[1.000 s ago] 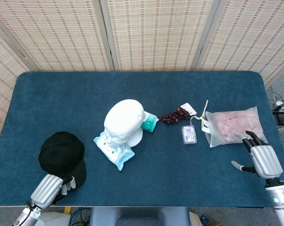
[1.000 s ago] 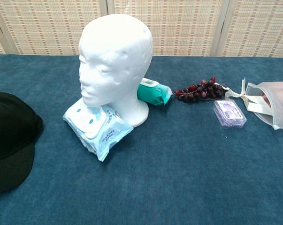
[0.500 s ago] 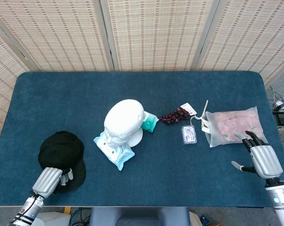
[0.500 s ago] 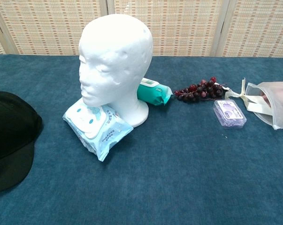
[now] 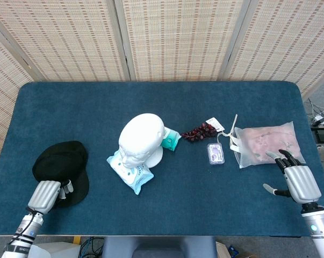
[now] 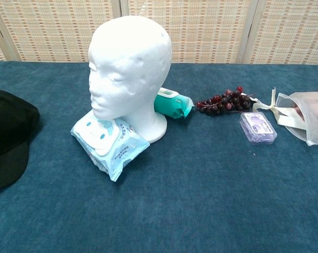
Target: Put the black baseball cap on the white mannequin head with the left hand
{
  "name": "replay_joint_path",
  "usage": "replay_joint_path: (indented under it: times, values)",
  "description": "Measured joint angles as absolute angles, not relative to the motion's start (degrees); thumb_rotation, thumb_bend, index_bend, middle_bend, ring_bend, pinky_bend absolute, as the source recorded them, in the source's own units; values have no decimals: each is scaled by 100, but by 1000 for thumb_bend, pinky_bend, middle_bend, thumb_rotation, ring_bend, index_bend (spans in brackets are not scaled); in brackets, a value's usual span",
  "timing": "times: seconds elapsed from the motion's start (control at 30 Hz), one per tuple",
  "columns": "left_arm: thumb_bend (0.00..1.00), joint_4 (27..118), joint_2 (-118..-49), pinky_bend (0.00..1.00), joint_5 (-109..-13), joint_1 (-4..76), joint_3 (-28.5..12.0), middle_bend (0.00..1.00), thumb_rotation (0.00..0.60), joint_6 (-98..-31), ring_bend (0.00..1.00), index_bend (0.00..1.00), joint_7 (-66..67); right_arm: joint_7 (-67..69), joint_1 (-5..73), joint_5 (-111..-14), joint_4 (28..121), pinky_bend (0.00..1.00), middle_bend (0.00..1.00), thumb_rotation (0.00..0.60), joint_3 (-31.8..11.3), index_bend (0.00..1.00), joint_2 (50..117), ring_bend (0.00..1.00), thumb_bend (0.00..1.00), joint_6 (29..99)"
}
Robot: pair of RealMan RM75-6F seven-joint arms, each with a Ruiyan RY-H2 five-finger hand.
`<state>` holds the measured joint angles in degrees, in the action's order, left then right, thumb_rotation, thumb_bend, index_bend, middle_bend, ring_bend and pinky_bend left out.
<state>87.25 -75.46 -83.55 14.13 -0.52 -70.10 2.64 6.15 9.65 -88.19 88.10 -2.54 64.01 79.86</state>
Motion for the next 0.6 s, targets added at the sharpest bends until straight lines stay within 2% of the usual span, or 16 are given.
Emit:
replay_joint_path:
  times: [0.13,0.5,0.6]
  values:
    - [967,8592,-7565,539,-8228,1490,-158,537,600,-6940,476,521,213,630,966,-8812,8806,310,249,600,-257,165,6398,125,0,7984]
    - [965,8196,-7670,471,-7907,1650,-385,489,600,-6827,402,523,342,659,979,-8788,8799,310,249,600,-263,165,6389,125,0,7952]
    - [926,8122,-7706,440,-7874,1663,-461,477,600,-6921,387,521,335,672,975,-8789,8798,310,249,600,-263,165,6385,125,0,7962]
